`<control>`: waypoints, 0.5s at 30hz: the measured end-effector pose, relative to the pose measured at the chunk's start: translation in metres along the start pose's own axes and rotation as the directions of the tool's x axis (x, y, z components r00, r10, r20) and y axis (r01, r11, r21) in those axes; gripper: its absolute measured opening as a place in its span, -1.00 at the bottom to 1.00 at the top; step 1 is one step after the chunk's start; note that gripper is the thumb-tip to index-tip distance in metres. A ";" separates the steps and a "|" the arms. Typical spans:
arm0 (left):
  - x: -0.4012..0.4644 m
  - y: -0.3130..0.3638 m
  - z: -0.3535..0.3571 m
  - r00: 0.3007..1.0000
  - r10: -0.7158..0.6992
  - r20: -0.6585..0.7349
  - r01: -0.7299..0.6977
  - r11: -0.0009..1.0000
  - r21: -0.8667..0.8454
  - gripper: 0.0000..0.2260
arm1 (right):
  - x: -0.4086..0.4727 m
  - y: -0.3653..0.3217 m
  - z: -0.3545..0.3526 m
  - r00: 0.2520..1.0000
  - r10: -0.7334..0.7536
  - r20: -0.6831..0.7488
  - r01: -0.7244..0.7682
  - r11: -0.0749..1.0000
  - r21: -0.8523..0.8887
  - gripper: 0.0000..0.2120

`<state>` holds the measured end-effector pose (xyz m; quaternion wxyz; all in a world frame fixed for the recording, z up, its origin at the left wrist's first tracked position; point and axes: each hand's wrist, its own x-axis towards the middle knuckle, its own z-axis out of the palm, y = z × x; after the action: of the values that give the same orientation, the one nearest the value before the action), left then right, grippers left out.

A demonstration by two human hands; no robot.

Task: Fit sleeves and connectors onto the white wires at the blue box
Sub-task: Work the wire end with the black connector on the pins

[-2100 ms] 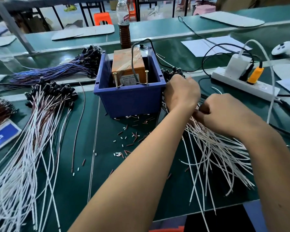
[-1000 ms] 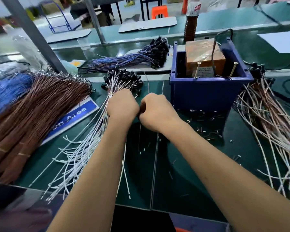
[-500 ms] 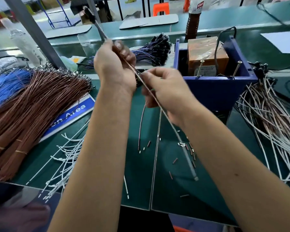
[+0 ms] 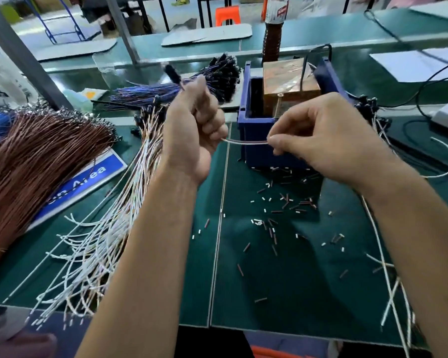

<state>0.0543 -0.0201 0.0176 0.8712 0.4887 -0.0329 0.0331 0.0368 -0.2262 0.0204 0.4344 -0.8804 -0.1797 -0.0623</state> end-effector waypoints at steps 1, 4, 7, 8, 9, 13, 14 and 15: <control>-0.004 -0.010 0.002 0.999 0.001 0.050 -0.009 0.989 0.147 -0.68 | -0.003 0.006 -0.005 0.999 -0.026 -0.024 0.024 0.997 -0.077 -0.93; -0.013 -0.033 0.009 0.983 0.125 0.134 -0.171 0.889 0.425 -0.72 | -0.014 0.020 -0.010 0.996 -0.081 -0.045 0.076 0.992 -0.105 -0.93; -0.017 -0.045 0.012 0.920 0.294 0.261 -0.392 0.715 0.579 -0.81 | -0.023 0.035 -0.007 0.993 -0.095 -0.065 0.092 0.995 -0.046 -0.91; -0.018 -0.049 0.013 0.906 0.297 0.302 -0.424 0.666 0.614 -0.82 | -0.025 0.040 -0.005 0.993 -0.095 -0.069 0.093 0.995 -0.034 -0.90; -0.019 -0.055 0.013 0.904 0.273 0.328 -0.425 0.638 0.642 -0.84 | -0.027 0.044 -0.004 0.993 -0.095 -0.075 0.093 0.995 -0.027 -0.89; -0.022 -0.075 0.009 0.909 0.168 0.381 -0.404 0.575 0.712 -0.95 | -0.031 0.057 0.002 0.986 -0.121 -0.118 0.122 0.993 0.004 -0.82; -0.021 -0.078 0.008 0.897 0.176 0.405 -0.433 0.532 0.728 -0.96 | -0.031 0.059 0.004 0.983 -0.125 -0.137 0.128 0.992 0.011 -0.82; -0.019 -0.082 0.006 0.880 0.196 0.433 -0.471 0.481 0.739 -0.94 | -0.032 0.061 0.006 0.980 -0.126 -0.155 0.131 0.991 0.020 -0.83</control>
<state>0.0428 -0.0687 -0.0504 0.4979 0.8221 -0.2359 0.1434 0.0298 -0.2637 -0.0370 0.4553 -0.8528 -0.2032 -0.1551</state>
